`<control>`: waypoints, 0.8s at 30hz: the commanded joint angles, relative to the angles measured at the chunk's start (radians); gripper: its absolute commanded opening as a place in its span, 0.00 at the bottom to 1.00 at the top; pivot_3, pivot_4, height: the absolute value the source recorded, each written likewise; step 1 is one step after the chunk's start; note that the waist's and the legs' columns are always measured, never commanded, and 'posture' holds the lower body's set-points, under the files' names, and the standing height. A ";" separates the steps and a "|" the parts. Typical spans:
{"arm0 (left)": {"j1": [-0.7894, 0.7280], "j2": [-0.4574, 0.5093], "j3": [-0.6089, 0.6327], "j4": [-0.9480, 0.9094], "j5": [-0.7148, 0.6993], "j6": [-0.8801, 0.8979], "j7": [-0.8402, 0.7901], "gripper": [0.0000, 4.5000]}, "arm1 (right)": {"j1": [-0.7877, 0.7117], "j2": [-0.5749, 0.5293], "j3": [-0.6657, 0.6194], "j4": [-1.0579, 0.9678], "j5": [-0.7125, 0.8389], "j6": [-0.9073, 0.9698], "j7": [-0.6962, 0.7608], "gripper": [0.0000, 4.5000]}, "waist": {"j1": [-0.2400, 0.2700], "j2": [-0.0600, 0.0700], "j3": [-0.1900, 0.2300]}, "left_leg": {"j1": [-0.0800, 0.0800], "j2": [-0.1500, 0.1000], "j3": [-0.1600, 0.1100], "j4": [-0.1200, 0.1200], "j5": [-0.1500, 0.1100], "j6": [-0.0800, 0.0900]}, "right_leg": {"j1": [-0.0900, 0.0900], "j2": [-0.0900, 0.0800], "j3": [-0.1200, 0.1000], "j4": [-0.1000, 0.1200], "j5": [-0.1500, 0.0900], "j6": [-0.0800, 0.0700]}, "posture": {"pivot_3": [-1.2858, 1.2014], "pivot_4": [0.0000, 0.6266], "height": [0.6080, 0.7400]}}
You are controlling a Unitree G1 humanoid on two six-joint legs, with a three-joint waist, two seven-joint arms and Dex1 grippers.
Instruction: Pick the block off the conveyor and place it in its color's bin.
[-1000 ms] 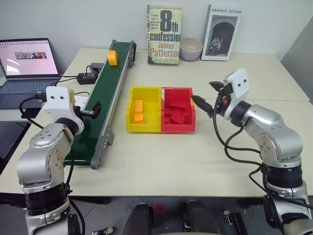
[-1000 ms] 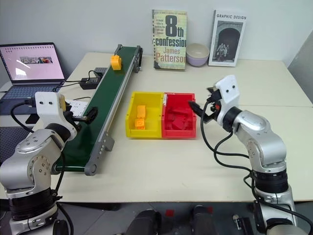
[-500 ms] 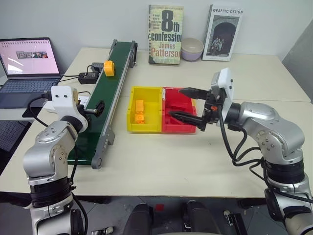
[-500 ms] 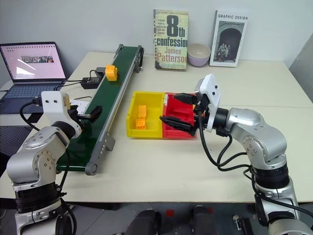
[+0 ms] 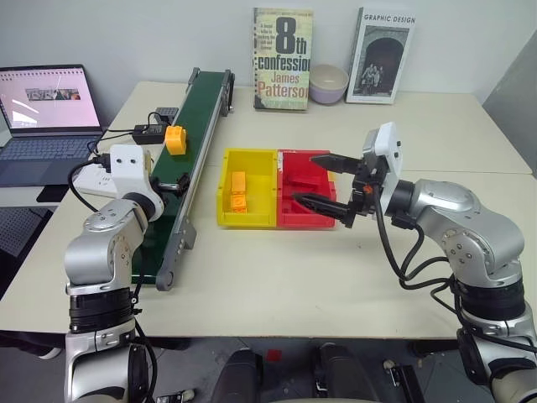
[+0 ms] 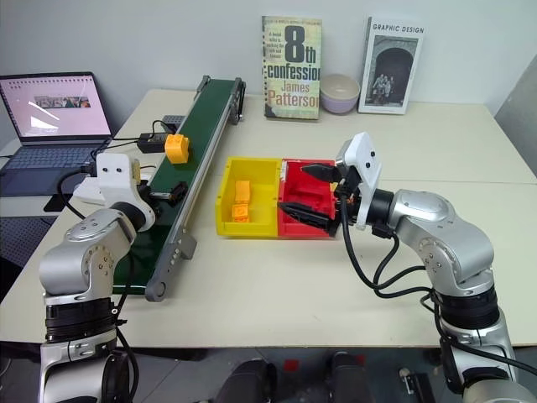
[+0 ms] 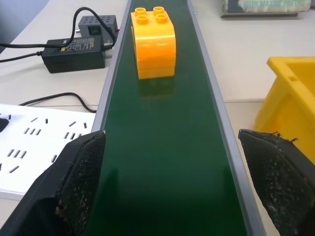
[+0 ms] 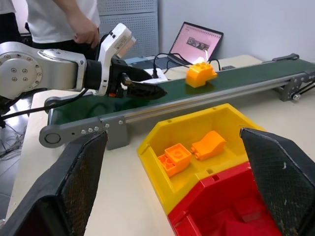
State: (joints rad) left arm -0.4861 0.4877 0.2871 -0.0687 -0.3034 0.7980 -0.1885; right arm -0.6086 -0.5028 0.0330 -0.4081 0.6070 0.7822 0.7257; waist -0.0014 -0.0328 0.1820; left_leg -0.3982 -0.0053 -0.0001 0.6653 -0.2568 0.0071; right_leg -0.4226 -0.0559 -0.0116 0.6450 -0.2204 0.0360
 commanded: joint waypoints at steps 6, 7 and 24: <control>-0.032 -0.004 0.001 0.006 -0.001 -0.025 -0.008 0.99 | -0.012 -0.016 -0.018 -0.044 0.012 -0.005 -0.017 1.00 | 0.000 0.000 0.000 | 0.000 0.000 0.000 0.000 0.000 0.000 | 0.000 0.000 0.000 0.000 0.000 0.000 | 0.52 0.24 1.00; -0.033 -0.003 0.000 0.010 0.001 -0.026 -0.008 0.99 | -0.011 -0.017 -0.018 -0.044 0.013 -0.005 -0.018 1.00 | 0.000 0.000 0.000 | 0.000 0.000 0.000 0.000 0.000 0.000 | 0.000 0.000 0.000 0.000 0.000 0.000 | 0.52 0.24 1.00; 0.045 -0.014 0.045 -0.155 -0.028 0.112 0.050 0.50 | -0.023 -0.021 -0.023 -0.031 0.020 -0.009 -0.015 1.00 | 0.000 0.000 0.000 | 0.000 0.000 0.000 0.000 0.000 0.000 | 0.000 -0.001 0.000 0.000 0.000 0.000 | 0.52 0.24 1.00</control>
State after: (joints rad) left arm -0.4407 0.4745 0.3029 -0.1521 -0.3178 0.8786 -0.1600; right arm -0.6095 -0.5123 0.0323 -0.4170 0.6131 0.7843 0.7067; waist -0.0017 -0.0328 0.1820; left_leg -0.3984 -0.0051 -0.0005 0.6652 -0.2568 0.0070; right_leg -0.4226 -0.0572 -0.0117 0.6449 -0.2204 0.0360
